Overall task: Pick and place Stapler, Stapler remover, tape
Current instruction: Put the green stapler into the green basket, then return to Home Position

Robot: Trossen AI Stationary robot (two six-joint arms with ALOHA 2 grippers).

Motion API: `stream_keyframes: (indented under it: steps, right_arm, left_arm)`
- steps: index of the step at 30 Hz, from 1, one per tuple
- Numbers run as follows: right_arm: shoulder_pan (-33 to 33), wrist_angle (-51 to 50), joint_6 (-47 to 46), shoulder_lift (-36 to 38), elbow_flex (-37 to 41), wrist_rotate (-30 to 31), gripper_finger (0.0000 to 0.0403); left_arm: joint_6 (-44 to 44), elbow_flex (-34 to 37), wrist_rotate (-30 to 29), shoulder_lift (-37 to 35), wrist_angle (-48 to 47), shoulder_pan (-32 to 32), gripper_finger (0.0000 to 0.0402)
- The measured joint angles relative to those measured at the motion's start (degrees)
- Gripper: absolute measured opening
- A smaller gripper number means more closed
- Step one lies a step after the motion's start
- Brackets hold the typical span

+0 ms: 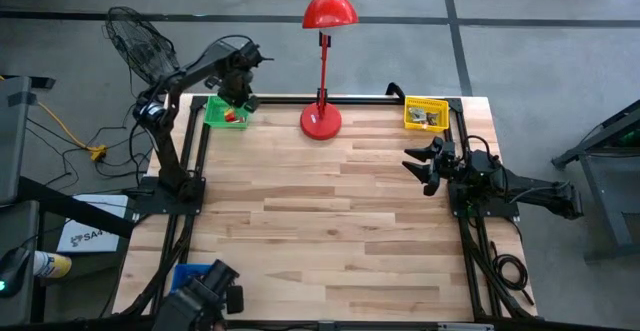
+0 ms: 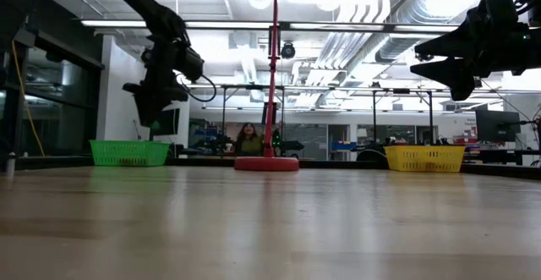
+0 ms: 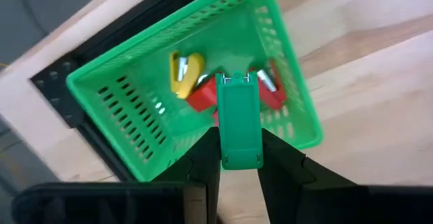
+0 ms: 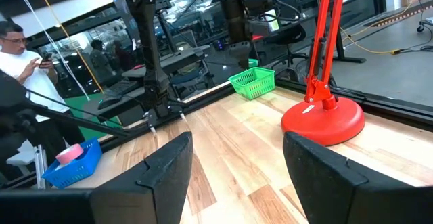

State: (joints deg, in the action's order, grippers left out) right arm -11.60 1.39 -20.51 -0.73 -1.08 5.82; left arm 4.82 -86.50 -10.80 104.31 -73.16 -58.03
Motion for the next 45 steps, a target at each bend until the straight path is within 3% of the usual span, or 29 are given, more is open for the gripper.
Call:
stream_keyframes:
  steps: [9,21,36,45]
  right_arm:
    - [-0.02,0.0,0.0,0.0,0.0,0.0,0.0222]
    - [0.0,-0.02,0.01,-0.01,-0.02,0.0,0.0222]
    - [-0.01,-0.02,0.0,-0.02,-0.02,0.0,0.0222]
    - [0.0,0.0,0.0,-0.02,-0.02,0.0,0.0222]
  left_arm:
    - [4.59,0.27,3.86,0.07,0.08,-3.34,0.0075]
    - [7.32,6.75,4.79,0.11,4.73,-3.49,0.0076]
    - [4.35,6.5,6.16,0.11,6.3,-3.47,0.0197]
    - [-8.25,1.3,8.5,-0.22,8.71,1.72,0.0206]
